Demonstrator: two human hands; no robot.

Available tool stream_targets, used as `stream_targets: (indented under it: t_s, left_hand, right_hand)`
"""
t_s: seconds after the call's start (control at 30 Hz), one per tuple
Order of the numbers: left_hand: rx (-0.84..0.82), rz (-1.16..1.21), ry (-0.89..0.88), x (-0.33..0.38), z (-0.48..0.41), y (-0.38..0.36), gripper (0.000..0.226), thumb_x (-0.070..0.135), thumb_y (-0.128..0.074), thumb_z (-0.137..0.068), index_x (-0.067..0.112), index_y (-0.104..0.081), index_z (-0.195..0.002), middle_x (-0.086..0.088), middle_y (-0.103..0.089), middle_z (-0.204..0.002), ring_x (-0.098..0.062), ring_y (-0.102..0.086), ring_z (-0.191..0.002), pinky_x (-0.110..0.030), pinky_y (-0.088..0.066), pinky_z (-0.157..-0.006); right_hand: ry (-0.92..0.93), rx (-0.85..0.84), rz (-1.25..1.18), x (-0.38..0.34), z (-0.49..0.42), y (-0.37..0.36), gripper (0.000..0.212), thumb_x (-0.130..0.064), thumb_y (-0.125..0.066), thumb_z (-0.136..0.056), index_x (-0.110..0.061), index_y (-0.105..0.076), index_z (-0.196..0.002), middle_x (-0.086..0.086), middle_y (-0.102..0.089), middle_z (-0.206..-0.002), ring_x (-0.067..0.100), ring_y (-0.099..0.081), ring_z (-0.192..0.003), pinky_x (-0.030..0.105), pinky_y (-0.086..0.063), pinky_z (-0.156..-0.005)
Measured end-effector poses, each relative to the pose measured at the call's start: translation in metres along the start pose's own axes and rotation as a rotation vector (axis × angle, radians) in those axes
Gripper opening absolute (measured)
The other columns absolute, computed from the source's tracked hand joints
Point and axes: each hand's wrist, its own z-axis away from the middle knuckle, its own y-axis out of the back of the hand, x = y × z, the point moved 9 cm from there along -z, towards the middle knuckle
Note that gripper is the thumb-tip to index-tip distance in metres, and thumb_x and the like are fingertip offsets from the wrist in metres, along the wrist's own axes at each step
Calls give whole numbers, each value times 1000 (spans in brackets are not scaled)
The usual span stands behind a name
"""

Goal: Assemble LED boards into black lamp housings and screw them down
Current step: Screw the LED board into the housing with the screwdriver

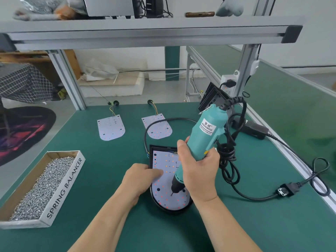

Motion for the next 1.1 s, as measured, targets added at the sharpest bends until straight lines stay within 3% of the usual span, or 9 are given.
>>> stream_targets:
  t_s: [0.17,0.27,0.37,0.43,0.5,0.57,0.63,0.77,1.1]
  left_hand:
    - [3,-4,-8,5,2,2,66,36,-67,-56,-11,-65,-102,-23,-71,-108,-20,-57,-75,-33,-41,-75]
    - [8,12,-2,5,7,2,67,37,-68,-56,-10,-66,-103,-22,-72,-109,-20,-59,-77,-33,-42,-77]
    - [13,20,0,6,12,3,63,52,-78,-67,-7,-60,-81,-25,-66,-83,-19,-48,-69,-32,-35,-68]
    - [77,22,20,3,15,15,58,64,-71,-80,11,-48,-73,-10,-44,-70,-21,-36,-67,-33,-25,-61]
    - [100,237,43,-4,19,29,42,50,-63,-94,9,-57,-86,-7,-49,-75,-23,-43,-66,-29,-36,-59]
    - [69,684,75,-11,27,39,12,3,-54,-100,-7,-59,-101,-15,-61,-90,-24,-61,-79,-28,-52,-64]
    - [22,1006,50,-8,38,46,27,-23,-37,-92,-15,-57,-108,-27,-66,-108,-30,-69,-100,-30,-60,-71]
    - [-80,1125,-49,9,60,39,27,-20,-37,-96,-14,-60,-109,-26,-74,-102,-28,-76,-95,-24,-61,-66]
    - [-84,1117,-74,18,73,16,20,-14,-43,-97,-15,-62,-105,-29,-72,-105,-31,-75,-98,-26,-62,-72]
  right_hand:
    - [60,34,-51,-27,-6,6,31,-21,-67,-80,2,-49,-70,23,-41,-59,35,-38,-53,35,-36,-51]
    - [83,100,-93,-40,-17,14,21,-14,-67,-82,-10,-52,-67,7,-44,-55,14,-43,-52,22,-40,-53]
    - [70,140,-114,-40,-19,19,21,-7,-64,-83,-10,-52,-67,-4,-49,-55,10,-46,-52,17,-41,-54]
    - [43,197,-122,-37,-19,25,19,-8,-64,-82,-10,-54,-67,-5,-51,-55,11,-48,-52,17,-42,-55]
    - [12,262,-137,-35,-19,32,16,-12,-66,-82,-13,-57,-68,-4,-53,-54,12,-50,-52,17,-43,-55]
    - [-12,310,-166,-34,-20,37,16,-17,-67,-81,-19,-59,-67,-2,-54,-54,13,-50,-52,21,-44,-56]
    - [-46,335,-221,-35,-21,37,18,-21,-69,-80,-27,-64,-63,-2,-54,-53,14,-49,-53,23,-44,-56]
    - [-82,331,-343,-40,-22,28,24,-19,-69,-80,-31,-65,-59,-5,-51,-53,16,-46,-53,22,-40,-54]
    - [-125,314,-404,-45,-18,19,29,-17,-67,-81,-33,-63,-56,-13,-51,-55,15,-45,-56,25,-38,-56]
